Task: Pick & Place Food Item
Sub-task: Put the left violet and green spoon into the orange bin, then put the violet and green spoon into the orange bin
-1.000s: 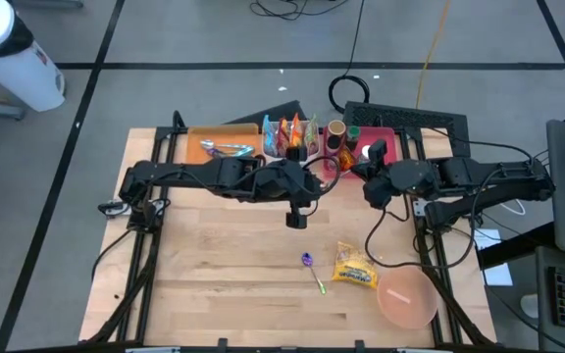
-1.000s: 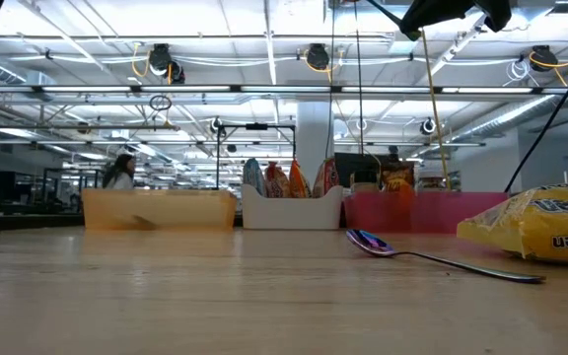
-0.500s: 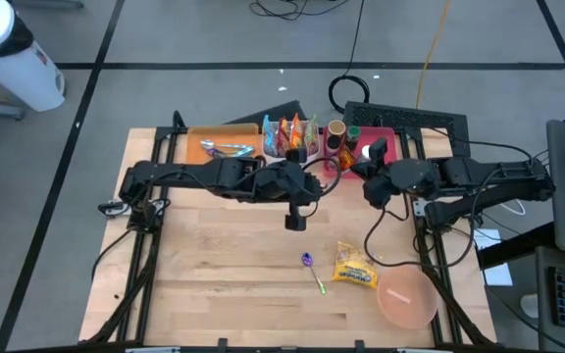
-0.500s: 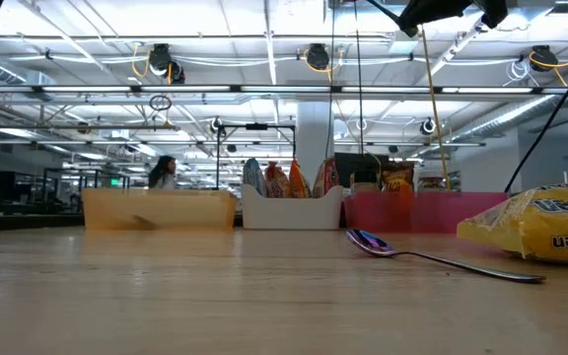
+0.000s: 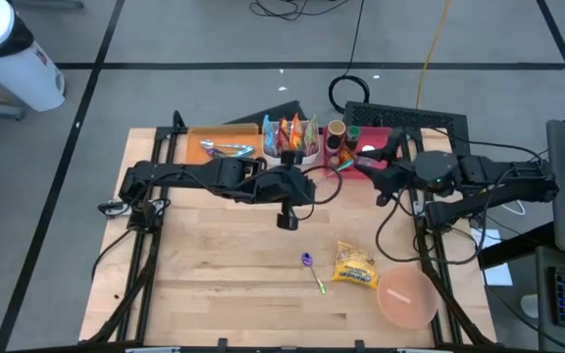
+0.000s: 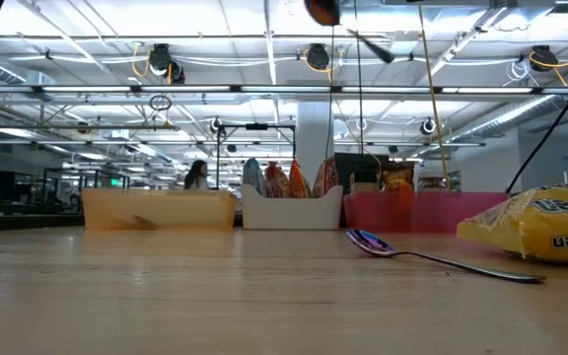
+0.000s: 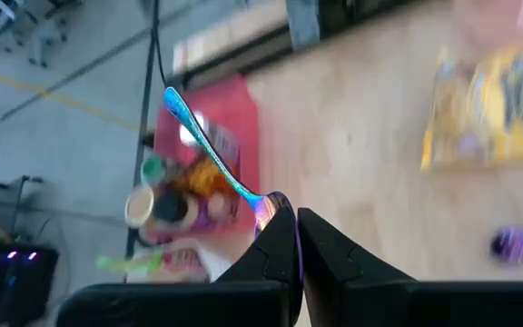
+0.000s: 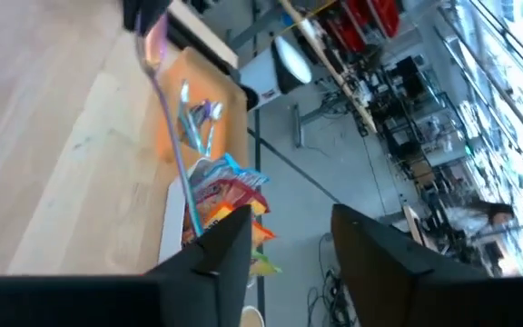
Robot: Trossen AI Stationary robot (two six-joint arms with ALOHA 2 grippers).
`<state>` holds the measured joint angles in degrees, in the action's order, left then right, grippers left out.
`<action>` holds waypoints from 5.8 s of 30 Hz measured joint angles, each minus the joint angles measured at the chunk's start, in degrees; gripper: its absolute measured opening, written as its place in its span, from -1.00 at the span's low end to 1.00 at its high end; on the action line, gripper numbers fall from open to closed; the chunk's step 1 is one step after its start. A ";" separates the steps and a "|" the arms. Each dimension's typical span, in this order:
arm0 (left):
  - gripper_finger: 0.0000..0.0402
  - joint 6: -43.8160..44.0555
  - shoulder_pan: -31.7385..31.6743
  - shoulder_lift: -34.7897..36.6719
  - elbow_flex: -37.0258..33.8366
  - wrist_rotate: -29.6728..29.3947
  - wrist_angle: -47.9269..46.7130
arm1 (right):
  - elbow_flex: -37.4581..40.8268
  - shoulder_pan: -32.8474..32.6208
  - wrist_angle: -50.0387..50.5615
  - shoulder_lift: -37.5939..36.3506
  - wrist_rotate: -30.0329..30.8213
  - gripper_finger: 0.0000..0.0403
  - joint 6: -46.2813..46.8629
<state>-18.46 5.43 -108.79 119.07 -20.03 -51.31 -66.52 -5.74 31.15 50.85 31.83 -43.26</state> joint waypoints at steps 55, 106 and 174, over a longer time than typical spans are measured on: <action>-0.98 1.46 -63.42 14.40 -9.81 64.89 -22.00 | 0.00 0.03 -13.33 -1.14 10.29 -0.18 31.26; -0.97 2.76 -75.93 18.80 -66.79 77.62 6.59 | 0.00 3.17 -13.37 2.42 11.65 -0.33 35.14; -0.17 22.43 -45.00 47.25 -40.10 42.99 22.13 | 0.02 3.13 -13.30 2.85 11.61 -0.33 41.19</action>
<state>3.97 -39.57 -61.54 78.96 22.95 -29.18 -66.50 -2.61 17.85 53.69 43.44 -2.08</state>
